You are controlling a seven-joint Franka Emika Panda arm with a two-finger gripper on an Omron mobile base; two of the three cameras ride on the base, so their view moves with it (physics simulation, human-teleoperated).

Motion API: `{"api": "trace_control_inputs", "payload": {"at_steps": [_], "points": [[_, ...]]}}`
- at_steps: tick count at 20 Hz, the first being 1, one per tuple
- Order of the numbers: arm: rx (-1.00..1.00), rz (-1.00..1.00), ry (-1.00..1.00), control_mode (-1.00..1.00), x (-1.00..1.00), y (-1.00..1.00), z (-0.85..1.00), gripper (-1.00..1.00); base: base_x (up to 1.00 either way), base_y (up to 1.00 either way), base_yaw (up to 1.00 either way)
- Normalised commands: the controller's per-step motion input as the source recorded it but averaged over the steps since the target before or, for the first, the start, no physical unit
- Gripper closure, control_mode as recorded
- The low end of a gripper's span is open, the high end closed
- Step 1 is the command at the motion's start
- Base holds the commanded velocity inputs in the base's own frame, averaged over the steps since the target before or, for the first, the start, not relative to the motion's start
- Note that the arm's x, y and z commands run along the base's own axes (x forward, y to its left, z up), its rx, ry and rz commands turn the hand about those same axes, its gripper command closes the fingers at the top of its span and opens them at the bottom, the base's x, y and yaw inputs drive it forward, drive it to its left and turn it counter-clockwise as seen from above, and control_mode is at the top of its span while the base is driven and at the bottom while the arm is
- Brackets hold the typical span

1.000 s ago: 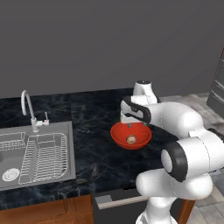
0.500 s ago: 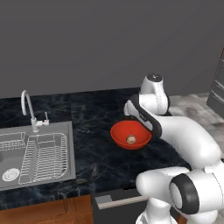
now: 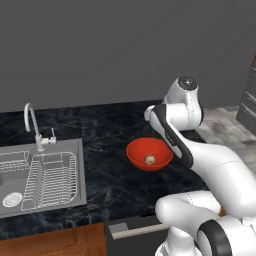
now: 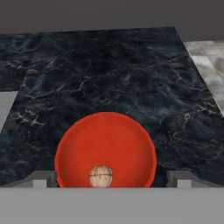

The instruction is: Pick the tangerines from the cabinet and place them in one bowl. Pick the lemon wedge from the sink and place it in the other bowl.

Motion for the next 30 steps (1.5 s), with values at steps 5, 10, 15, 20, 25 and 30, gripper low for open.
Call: {"api": "trace_control_inputs", "payload": {"at_steps": [5,10,15,20,25,30], "points": [[0.00,0.00,-0.17,-1.00,-0.27,-0.03,0.64,-1.00,0.00,0.00,0.00],[0.00,0.00,-0.18,-1.00,-0.45,0.00,0.54,-1.00,0.00,0.00,0.00],[0.00,0.00,-0.08,-1.00,-0.65,0.00,0.55,-1.00,0.00,0.00,0.00],[0.00,0.00,-0.02,-1.00,-0.60,0.00,0.59,-1.00,0.00,0.00,0.00],[0.00,0.00,0.00,-1.00,-0.44,-0.03,0.62,-1.00,0.00,0.00,0.00],[0.00,0.00,0.00,-1.00,-0.19,0.00,0.66,-1.00,0.00,0.00,0.00]]}}
